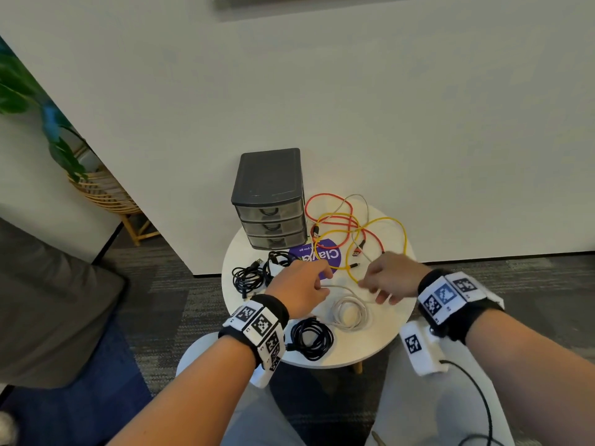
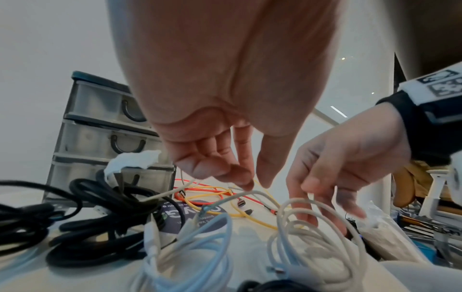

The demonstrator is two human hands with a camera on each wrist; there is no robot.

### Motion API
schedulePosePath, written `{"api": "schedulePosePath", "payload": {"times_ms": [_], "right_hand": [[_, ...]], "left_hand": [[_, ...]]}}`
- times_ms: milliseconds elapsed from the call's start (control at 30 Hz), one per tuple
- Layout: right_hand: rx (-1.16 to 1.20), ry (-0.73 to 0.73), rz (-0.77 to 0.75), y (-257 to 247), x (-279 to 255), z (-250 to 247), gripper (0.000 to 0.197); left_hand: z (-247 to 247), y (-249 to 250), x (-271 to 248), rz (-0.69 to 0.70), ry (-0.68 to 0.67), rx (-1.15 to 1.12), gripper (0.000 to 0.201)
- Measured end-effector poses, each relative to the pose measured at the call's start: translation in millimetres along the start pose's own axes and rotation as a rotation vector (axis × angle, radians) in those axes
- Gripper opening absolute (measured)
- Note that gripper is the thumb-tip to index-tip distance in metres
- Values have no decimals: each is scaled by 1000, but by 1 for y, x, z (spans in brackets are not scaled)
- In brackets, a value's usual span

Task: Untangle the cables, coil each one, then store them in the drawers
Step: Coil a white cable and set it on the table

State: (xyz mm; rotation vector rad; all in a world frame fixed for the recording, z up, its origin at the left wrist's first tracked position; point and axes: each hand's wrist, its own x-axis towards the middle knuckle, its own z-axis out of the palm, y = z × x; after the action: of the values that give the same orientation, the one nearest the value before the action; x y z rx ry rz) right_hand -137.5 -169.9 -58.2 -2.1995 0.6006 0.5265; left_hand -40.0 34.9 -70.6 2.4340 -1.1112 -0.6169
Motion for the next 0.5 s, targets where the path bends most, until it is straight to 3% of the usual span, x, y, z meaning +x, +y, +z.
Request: {"api": "schedulePosePath", "payload": {"times_ms": [133, 267, 500], "right_hand": [[-111, 266, -13, 8, 17, -28, 8], [-402, 198, 49, 14, 41, -20, 43], [-441, 199, 24, 18, 50, -12, 38]], "left_hand": [[-2, 5, 8, -14, -58, 178, 30], [-4, 15, 21, 20, -82, 278, 16], [-48, 28, 22, 138, 250, 10, 16]]}}
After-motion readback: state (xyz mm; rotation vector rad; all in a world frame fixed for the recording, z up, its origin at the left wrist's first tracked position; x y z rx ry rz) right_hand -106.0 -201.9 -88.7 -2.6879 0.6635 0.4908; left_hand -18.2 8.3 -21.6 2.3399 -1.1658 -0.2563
